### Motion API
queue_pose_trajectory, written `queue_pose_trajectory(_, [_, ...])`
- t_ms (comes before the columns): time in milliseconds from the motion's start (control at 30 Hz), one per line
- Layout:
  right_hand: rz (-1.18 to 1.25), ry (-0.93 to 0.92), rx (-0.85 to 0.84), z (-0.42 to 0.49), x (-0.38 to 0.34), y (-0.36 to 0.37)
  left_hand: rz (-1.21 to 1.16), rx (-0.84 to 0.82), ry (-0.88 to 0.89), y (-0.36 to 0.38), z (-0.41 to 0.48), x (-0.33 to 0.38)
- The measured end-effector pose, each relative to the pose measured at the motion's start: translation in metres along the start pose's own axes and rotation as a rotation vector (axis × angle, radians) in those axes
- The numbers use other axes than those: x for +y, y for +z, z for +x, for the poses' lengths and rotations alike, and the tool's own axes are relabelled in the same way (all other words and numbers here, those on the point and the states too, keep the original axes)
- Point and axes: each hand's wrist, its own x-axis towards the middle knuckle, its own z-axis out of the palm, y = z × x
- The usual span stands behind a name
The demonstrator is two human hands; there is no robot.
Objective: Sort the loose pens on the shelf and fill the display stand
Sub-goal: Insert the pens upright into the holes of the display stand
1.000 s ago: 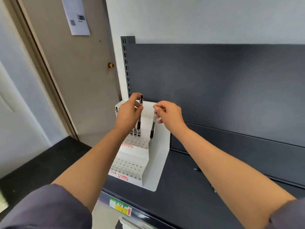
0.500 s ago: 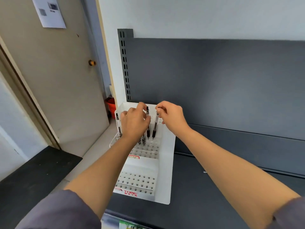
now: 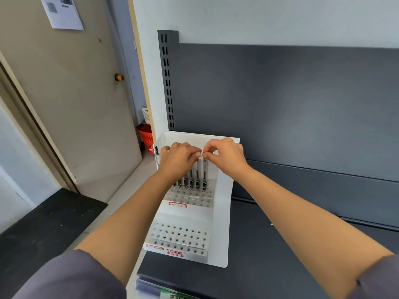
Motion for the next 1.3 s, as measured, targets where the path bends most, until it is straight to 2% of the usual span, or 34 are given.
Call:
queue_pose_trajectory(200, [-0.002, -0.014, -0.051, 0.002, -0.001, -0.001, 0.000, 0.084, -0.043, -0.002, -0.001, 0.006])
queue_pose_trajectory(567, [0.002, -0.036, -0.008, -0.003, 0.003, 0.002, 0.076, 0.135, -0.049, 0.001, -0.003, 0.013])
queue_pose_trajectory(733, [-0.021, -0.052, 0.094, -0.014, 0.015, -0.019, 0.014, 0.209, 0.043, -0.002, -0.003, 0.033])
queue_pose_trajectory(833, [-0.080, -0.059, 0.109, -0.028, 0.038, -0.038, 0.048, 0.240, 0.119, 0.006, -0.001, 0.065])
queue_pose_trajectory(1000, [-0.176, -0.070, 0.042, -0.067, 0.107, -0.078, 0.055, 0.227, 0.232, 0.047, 0.000, 0.138])
queue_pose_trajectory(1200, [-0.191, 0.085, -0.090, -0.119, 0.206, -0.115, 0.053, 0.083, 0.211, 0.120, -0.006, 0.213])
queue_pose_trajectory(1300, [-0.197, 0.192, -0.220, -0.142, 0.248, -0.119, 0.076, -0.036, 0.175, 0.154, -0.016, 0.233])
